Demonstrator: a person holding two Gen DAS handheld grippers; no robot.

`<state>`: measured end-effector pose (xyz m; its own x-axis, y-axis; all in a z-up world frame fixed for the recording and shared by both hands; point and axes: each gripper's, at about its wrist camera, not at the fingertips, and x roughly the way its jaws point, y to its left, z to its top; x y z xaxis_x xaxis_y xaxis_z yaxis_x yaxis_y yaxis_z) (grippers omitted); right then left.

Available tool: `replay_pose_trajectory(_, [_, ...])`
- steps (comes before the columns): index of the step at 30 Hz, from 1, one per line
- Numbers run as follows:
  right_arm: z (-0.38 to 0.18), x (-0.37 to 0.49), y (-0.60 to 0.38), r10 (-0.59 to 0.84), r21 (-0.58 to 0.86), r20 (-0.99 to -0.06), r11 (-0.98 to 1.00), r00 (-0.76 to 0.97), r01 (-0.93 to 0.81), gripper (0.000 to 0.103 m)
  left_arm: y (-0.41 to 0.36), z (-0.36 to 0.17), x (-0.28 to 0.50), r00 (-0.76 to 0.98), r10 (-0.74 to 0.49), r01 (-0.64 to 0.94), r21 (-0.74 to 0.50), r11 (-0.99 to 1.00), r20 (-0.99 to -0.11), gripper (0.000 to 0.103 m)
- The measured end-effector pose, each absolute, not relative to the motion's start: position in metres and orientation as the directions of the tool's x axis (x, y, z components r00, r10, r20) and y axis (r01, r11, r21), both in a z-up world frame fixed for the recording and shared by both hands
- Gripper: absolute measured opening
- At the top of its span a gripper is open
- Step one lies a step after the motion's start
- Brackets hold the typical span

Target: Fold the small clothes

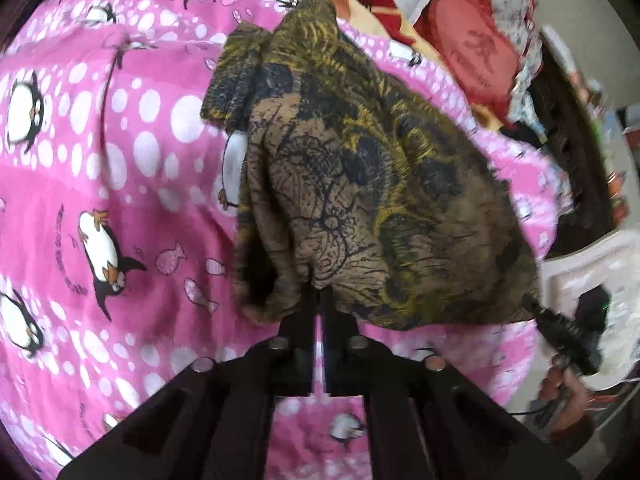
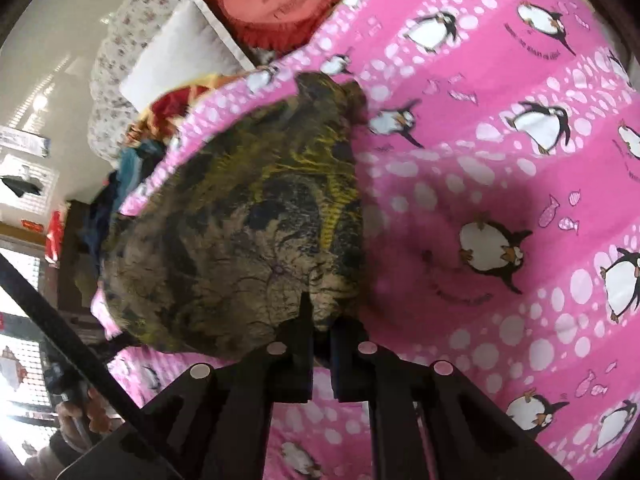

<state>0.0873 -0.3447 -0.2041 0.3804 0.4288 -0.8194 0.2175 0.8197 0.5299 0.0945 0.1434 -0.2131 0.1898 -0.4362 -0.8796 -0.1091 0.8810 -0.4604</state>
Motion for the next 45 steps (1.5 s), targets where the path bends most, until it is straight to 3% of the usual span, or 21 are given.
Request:
replay_pose_trajectory(9, [-0.141,0.067,-0.351,0.463,0.561,-0.779,0.816,0.421,0.141,0.005,0.168,-0.163,0.066,0.231,-0.506,-0.070,-0.533,0.843,-0.831,0.001])
replay_pose_trajectory(18, [-0.213,0.077,-0.349,0.379,0.455,-0.868,0.865,0.320,0.210,0.006,0.194,-0.208,0.055,0.200,-0.420,-0.165,-0.453,0.876,-0.885,0.000])
replay_pose_trajectory(21, [-0.209,0.077,-0.353,0.329,0.413,-0.889,0.875,0.319,0.250,0.013,0.196,-0.196,0.058,0.239,-0.406,-0.167,-0.450,0.878,-0.882,0.000])
replay_pose_trajectory(23, [-0.187,0.072,-0.357,0.300,0.402,-0.883,0.881,0.362,0.251,0.030,0.187,-0.182,0.062,0.251,-0.379,-0.117,-0.416,0.902,-0.891,0.001])
replay_pose_trajectory(24, [-0.175,0.072,-0.358,0.298,0.406,-0.874,0.882,0.383,0.241,0.036,0.181,-0.174,0.066,0.258,-0.369,-0.086,-0.401,0.912,-0.893,0.002])
replay_pose_trajectory(26, [-0.155,0.081,-0.355,0.299,0.412,-0.856,0.888,0.423,0.206,0.036,0.166,-0.163,0.076,0.270,-0.356,-0.036,-0.379,0.925,-0.895,0.011])
replay_pose_trajectory(29, [-0.144,0.110,-0.345,0.322,0.423,-0.835,0.894,0.447,0.146,0.048,0.153,-0.159,0.088,0.296,-0.337,-0.004,-0.354,0.935,-0.894,0.043])
replay_pose_trajectory(37, [-0.170,0.234,-0.274,0.308,0.283,-0.879,0.951,0.363,-0.122,0.059,0.117,-0.169,0.131,0.281,-0.293,0.045,-0.292,0.955,-0.914,0.049])
replay_pose_trajectory(45, [-0.204,0.273,-0.222,0.363,0.248,-0.905,0.875,0.224,-0.417,0.063,0.109,-0.181,0.156,0.249,-0.286,0.049,-0.282,0.958,-0.925,0.054])
